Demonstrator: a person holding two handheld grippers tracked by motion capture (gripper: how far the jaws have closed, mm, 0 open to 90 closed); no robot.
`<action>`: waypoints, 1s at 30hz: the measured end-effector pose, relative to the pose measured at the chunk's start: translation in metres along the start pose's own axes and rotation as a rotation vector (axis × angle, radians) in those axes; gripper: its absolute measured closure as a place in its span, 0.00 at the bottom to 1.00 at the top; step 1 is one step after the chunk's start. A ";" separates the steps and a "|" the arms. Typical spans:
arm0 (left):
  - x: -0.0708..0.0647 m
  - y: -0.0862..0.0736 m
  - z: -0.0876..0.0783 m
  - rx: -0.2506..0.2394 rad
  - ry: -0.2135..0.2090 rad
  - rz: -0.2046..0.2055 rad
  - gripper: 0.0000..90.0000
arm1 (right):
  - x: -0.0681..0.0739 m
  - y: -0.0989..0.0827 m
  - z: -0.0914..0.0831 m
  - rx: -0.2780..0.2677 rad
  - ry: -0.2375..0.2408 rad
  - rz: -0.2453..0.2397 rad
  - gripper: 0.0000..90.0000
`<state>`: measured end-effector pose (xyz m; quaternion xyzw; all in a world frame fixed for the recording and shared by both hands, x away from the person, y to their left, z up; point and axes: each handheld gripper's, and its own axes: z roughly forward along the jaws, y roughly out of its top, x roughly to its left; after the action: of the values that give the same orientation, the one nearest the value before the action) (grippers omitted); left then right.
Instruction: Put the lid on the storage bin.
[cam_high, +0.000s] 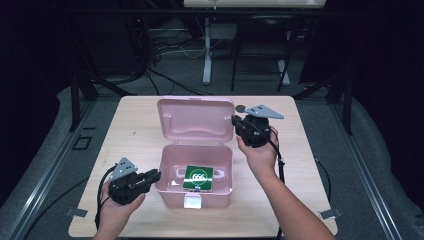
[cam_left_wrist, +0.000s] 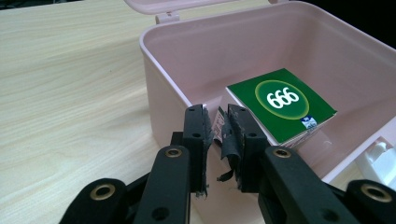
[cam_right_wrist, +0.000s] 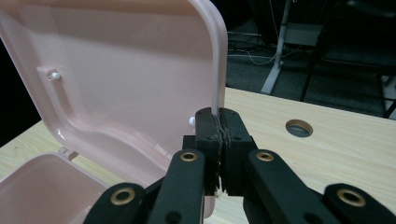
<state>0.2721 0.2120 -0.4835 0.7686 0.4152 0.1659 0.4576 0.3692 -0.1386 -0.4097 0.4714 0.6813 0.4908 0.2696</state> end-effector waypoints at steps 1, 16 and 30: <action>0.000 0.000 -0.001 -0.001 0.000 0.001 0.87 | 0.003 -0.001 -0.003 -0.003 -0.002 -0.020 0.97; 0.000 -0.002 -0.002 -0.005 -0.008 -0.004 0.86 | 0.013 -0.019 -0.027 -0.052 0.011 -0.047 0.96; 0.000 -0.002 -0.002 -0.005 -0.013 -0.005 0.86 | 0.014 -0.029 -0.034 -0.077 0.037 0.023 0.95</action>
<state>0.2698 0.2140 -0.4840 0.7676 0.4136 0.1607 0.4625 0.3239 -0.1422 -0.4226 0.4593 0.6613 0.5284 0.2693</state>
